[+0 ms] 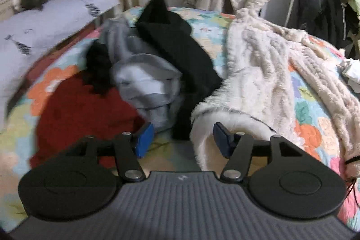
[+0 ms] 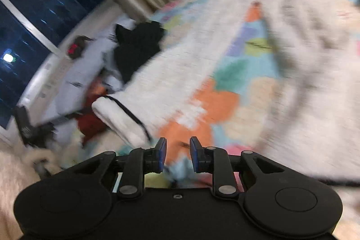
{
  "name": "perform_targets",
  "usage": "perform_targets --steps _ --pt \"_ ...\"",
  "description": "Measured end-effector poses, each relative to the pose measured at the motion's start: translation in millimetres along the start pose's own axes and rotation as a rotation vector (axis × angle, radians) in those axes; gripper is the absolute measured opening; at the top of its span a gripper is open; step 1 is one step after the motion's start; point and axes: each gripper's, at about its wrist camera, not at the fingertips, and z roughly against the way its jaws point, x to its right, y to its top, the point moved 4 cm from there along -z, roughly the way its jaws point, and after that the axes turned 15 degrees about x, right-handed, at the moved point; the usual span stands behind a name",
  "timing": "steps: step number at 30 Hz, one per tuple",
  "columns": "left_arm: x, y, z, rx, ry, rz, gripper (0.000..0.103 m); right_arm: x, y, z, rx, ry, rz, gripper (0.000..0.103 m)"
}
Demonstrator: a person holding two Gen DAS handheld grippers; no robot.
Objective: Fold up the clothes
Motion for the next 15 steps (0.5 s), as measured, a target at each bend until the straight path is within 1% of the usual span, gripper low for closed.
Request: perform_targets --steps 1,2,3,4,5,6,7,9,11,13,15 --pt "-9.9 7.2 8.2 0.0 0.028 -0.008 0.058 4.4 2.0 13.1 -0.039 -0.031 -0.015 0.03" --pt "-20.5 13.3 16.8 0.01 0.076 -0.04 0.059 6.7 5.1 27.9 -0.081 -0.052 -0.022 0.03" --pt "-31.0 19.3 25.6 0.021 0.125 -0.074 0.063 6.2 9.1 45.1 -0.091 -0.07 -0.004 0.033" --pt "-36.9 24.6 31.3 0.029 0.214 -0.145 0.068 5.7 13.1 62.3 -0.101 -0.088 0.013 0.036" --pt "-41.2 30.1 35.7 0.044 0.304 -0.231 0.071 7.2 15.1 77.4 -0.092 -0.104 0.002 0.039" --pt "-43.0 34.8 38.0 0.06 0.339 -0.297 0.074 8.9 16.9 92.3 -0.083 -0.12 -0.009 0.046" --pt "-41.7 38.6 35.3 0.054 0.321 -0.319 0.074 16.1 13.5 98.1 -0.059 -0.145 -0.03 0.051" --pt "-29.8 38.8 22.8 0.035 0.214 -0.249 0.074 30.5 6.5 109.6 -0.01 -0.195 -0.071 0.054" --pt "-4.6 29.4 4.8 0.004 0.037 -0.132 0.074 50.4 -8.5 102.4 0.023 -0.266 -0.069 0.056" --pt "34.0 12.9 -17.2 -0.042 -0.202 0.015 0.074 73.9 -22.9 97.9 0.076 -0.363 -0.082 0.056" --pt "81.7 -6.2 -41.0 -0.101 -0.427 0.13 0.074 96.8 -36.2 99.0 0.133 -0.454 -0.132 0.056"
